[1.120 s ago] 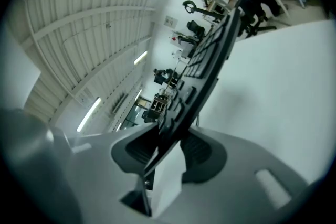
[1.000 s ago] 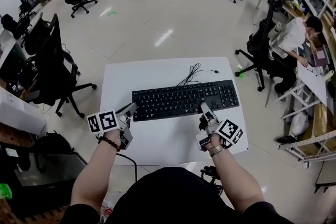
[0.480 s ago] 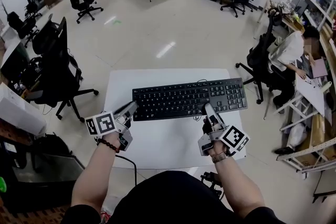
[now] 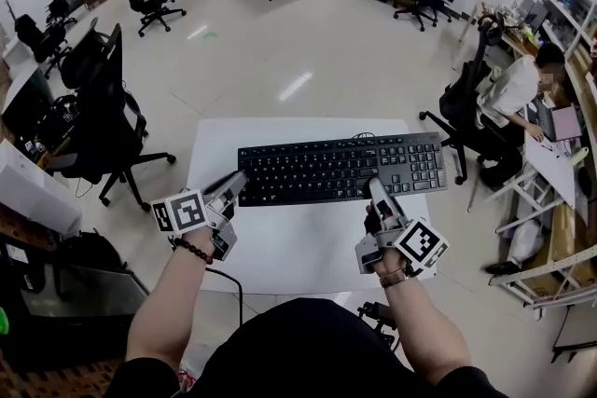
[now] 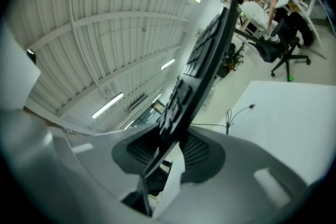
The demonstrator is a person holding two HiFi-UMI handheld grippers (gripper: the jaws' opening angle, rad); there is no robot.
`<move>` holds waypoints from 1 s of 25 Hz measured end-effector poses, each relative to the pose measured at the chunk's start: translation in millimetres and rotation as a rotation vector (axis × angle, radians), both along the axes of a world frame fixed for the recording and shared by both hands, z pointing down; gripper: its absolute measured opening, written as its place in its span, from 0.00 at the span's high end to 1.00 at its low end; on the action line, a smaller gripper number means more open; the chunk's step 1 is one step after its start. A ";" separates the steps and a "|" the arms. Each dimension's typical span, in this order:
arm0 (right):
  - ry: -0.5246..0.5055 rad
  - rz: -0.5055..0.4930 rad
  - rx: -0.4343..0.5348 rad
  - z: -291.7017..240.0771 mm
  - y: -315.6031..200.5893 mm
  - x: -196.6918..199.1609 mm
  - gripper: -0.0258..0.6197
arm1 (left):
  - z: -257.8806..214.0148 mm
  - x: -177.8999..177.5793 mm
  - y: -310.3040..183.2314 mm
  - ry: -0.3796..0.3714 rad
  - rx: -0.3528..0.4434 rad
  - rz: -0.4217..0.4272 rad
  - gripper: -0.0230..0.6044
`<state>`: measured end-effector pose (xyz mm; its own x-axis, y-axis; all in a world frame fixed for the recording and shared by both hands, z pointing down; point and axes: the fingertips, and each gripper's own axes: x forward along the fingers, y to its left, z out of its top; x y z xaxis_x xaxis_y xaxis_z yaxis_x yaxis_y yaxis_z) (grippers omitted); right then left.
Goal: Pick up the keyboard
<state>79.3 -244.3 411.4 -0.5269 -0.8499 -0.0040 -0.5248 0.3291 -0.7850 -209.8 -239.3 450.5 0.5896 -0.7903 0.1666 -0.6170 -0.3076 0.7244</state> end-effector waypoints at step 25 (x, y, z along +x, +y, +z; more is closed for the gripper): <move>0.014 -0.005 0.043 -11.2 1.1 -1.7 0.78 | -5.4 -1.1 -1.3 -0.003 0.019 0.000 0.83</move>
